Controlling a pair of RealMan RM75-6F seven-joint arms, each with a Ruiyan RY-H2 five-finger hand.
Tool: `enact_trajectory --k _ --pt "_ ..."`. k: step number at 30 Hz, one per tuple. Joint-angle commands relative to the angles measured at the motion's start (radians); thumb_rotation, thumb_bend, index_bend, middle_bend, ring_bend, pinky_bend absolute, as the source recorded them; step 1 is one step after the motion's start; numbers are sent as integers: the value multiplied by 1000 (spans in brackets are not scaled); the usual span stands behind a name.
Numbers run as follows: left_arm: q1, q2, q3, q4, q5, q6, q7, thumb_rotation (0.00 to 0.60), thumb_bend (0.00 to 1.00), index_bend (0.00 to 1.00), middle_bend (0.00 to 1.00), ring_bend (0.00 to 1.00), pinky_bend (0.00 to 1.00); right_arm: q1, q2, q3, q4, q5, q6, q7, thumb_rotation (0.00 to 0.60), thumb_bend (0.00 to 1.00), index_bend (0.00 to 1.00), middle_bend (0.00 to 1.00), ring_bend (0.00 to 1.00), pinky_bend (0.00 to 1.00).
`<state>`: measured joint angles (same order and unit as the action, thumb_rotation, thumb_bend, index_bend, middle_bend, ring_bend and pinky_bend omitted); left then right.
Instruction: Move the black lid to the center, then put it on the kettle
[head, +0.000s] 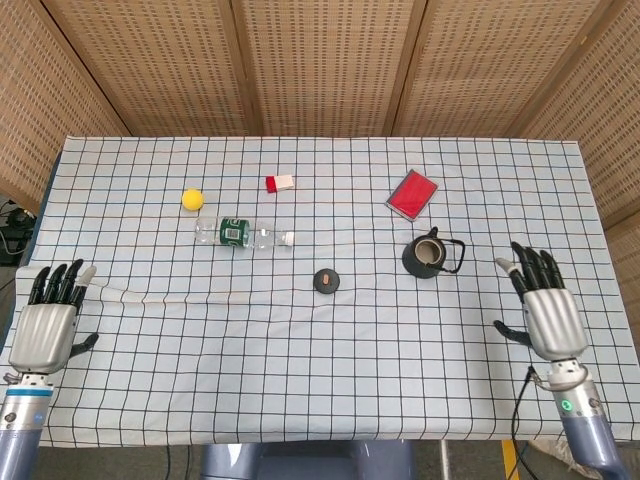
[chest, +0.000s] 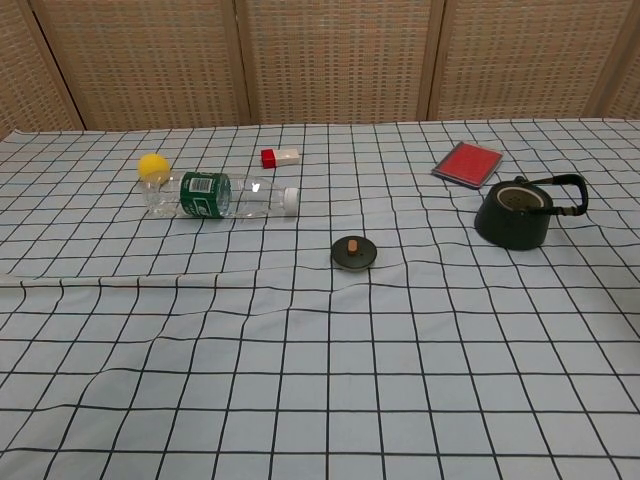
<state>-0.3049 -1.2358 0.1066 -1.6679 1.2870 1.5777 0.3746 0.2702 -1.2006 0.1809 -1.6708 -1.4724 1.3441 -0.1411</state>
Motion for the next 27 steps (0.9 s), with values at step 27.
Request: enact_trajectory --k 27 --pt "38 59 -126 24 -35 -180 -186 600 68 0 0 0 0 652 -614 156 334 707 -416 -534 600 262 346 51 0 0"
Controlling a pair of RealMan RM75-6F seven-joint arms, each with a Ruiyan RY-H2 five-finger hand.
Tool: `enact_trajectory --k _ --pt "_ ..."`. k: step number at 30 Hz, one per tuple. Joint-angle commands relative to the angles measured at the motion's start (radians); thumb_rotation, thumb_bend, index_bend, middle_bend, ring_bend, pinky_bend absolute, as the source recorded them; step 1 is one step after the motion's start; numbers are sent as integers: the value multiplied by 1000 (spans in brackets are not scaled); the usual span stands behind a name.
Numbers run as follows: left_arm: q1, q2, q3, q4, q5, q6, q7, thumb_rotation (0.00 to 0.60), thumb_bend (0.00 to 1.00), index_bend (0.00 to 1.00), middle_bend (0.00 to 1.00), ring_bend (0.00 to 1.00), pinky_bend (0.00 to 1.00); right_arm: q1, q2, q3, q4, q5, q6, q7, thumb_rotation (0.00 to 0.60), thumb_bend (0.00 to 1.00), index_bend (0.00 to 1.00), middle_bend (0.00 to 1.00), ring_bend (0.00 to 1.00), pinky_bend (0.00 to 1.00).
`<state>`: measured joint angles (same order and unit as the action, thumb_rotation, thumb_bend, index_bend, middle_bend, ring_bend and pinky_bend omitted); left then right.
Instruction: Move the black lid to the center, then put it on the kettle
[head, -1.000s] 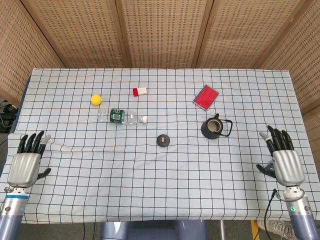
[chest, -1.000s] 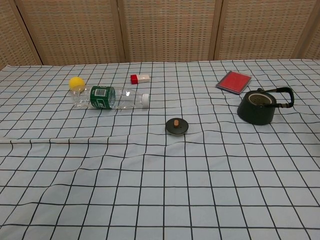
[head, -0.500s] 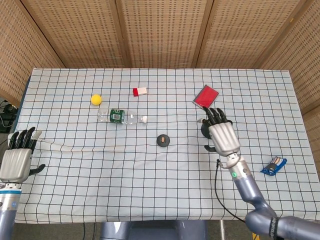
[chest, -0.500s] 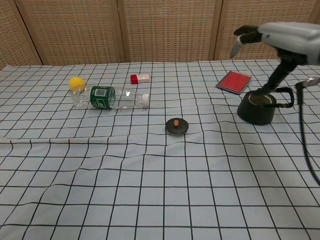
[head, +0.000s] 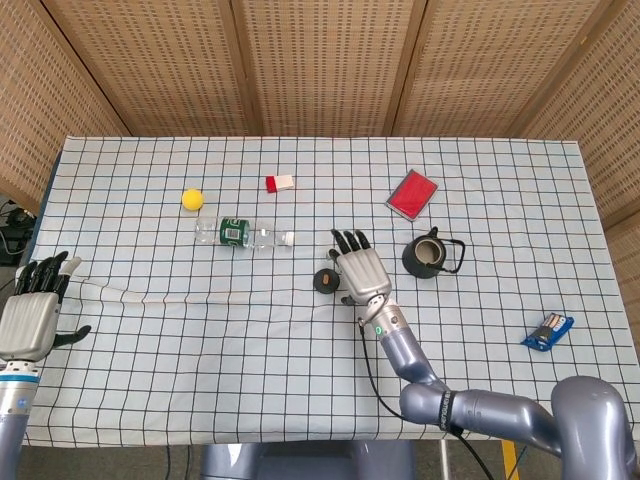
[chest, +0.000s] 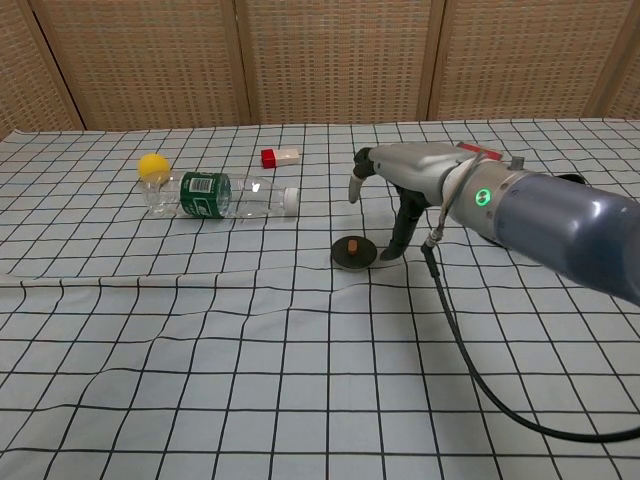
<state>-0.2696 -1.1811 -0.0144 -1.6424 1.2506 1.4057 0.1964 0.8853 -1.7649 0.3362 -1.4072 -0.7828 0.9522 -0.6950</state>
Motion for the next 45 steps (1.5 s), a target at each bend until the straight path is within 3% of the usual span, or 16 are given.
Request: enact_trajectory --k 1,28,36,45 --pt "3 7 -7 -2 2 -13 -12 600 68 0 0 0 0 45 -60 -1 92 22 -31 21 600 284 352 54 0 0" --pt "24 38 -44 -20 5 -68 -56 600 68 0 0 0 0 119 -180 -35 305 50 -80 45 600 410 345 65 0 0" --pt "29 45 -48 -27 11 -78 -63 600 68 0 0 0 0 118 -182 -45 297 66 -68 19 600 483 374 72 0 0" --pt "33 46 -54 -31 14 -82 -57 600 68 0 0 0 0 90 -125 -53 189 15 12 18 600 489 399 68 0 0"
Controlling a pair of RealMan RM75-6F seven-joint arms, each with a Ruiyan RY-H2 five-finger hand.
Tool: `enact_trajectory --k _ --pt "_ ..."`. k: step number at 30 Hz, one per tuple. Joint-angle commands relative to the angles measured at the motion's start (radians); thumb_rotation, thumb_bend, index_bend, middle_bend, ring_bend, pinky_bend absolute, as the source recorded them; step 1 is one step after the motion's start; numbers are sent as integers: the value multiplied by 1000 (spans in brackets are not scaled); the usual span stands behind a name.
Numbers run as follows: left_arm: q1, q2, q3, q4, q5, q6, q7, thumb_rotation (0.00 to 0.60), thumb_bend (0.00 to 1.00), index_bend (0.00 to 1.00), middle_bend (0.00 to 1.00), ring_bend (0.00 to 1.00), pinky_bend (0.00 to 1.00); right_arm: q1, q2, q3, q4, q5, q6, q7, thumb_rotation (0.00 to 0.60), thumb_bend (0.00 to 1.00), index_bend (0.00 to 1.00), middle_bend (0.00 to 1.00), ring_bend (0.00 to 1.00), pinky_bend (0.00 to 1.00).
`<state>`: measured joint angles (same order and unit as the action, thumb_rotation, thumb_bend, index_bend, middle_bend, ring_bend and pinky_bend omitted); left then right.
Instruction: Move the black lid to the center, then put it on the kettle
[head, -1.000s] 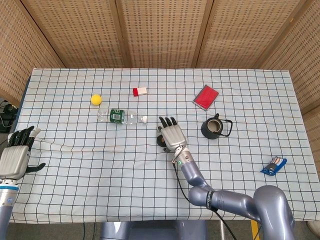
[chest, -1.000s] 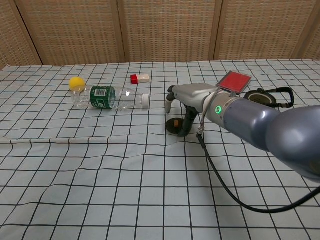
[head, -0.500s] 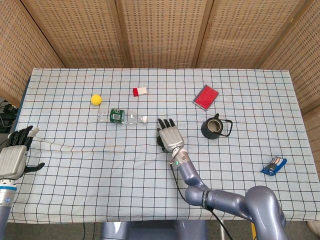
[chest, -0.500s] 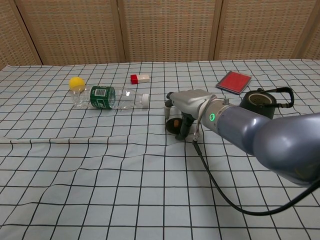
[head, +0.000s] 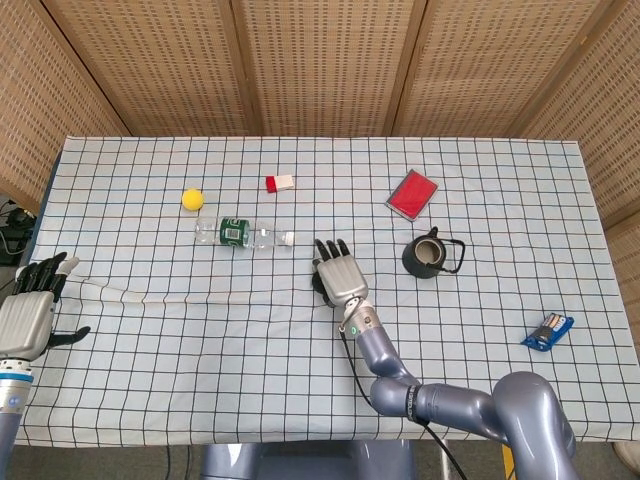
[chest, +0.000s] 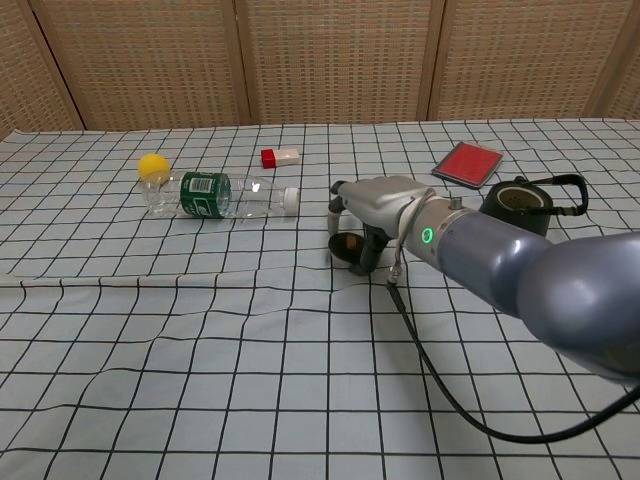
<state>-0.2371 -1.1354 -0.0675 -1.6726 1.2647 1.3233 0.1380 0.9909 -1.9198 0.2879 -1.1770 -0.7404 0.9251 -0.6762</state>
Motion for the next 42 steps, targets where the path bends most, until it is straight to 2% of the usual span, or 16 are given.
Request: enact_trajectory --k 1,9,17,24,42 --pt "2 0 -1 -1 1 1 3 600 68 0 0 0 0 -22 43 -7 -60 -35 52 -3 600 489 399 66 0 0" --pt "8 -7 1 -9 16 15 28 600 68 0 0 0 0 -81 174 -8 -218 -82 165 -19 600 483 388 52 0 0" --pt "12 -11 8 -23 26 12 51 600 68 0 0 0 0 -156 309 -3 -288 -55 206 5 600 482 388 40 0 0" --pt "16 -15 9 -30 39 20 61 600 69 0 0 0 0 -203 355 -12 -215 -5 168 63 600 482 388 32 0 0" --pt "17 -16 5 -31 42 9 60 600 68 0 0 0 0 -223 324 -24 -98 -8 122 121 600 482 388 22 0 0"
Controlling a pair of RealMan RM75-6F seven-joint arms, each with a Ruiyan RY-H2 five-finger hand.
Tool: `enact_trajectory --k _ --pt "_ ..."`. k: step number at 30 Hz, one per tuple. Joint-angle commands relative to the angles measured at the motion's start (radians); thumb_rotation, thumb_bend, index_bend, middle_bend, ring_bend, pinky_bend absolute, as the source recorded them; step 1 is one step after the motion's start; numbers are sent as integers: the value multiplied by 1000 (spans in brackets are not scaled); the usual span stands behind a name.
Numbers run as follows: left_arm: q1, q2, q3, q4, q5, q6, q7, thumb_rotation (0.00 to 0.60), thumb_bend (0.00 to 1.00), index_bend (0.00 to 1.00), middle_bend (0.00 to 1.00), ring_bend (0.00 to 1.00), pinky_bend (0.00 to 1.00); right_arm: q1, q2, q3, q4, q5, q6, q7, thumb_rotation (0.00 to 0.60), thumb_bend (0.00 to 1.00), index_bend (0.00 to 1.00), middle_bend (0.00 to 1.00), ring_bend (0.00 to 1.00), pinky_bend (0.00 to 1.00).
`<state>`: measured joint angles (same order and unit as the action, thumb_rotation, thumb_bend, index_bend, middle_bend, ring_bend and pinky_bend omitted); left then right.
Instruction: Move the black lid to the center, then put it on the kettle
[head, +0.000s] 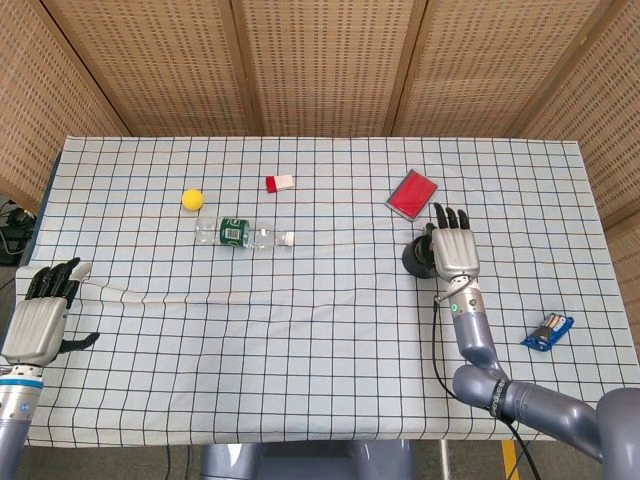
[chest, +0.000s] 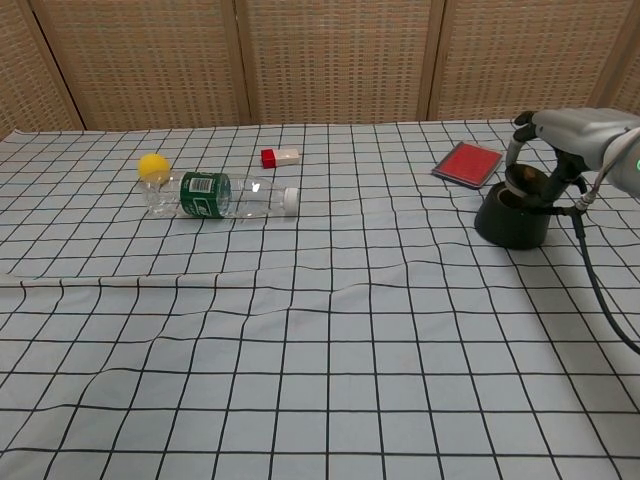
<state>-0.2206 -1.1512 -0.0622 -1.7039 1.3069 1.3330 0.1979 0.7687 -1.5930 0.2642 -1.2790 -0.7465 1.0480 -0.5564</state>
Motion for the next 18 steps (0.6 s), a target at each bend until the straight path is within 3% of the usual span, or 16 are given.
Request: enact_trajectory --k 1,13,18 --pt "0 0 0 0 0 -1 -1 600 69 0 0 0 0 -1 -4 1 7 -2 -1 2 600 482 388 22 0 0" --pt "-2 7 4 -10 3 -19 -8 600 68 0 0 0 0 8 -42 12 83 -10 -25 25 600 438 386 22 0 0" --pt "-3 11 3 -12 1 -25 -14 600 68 0 0 0 0 9 -57 9 111 -20 -34 29 600 364 348 12 0 0"
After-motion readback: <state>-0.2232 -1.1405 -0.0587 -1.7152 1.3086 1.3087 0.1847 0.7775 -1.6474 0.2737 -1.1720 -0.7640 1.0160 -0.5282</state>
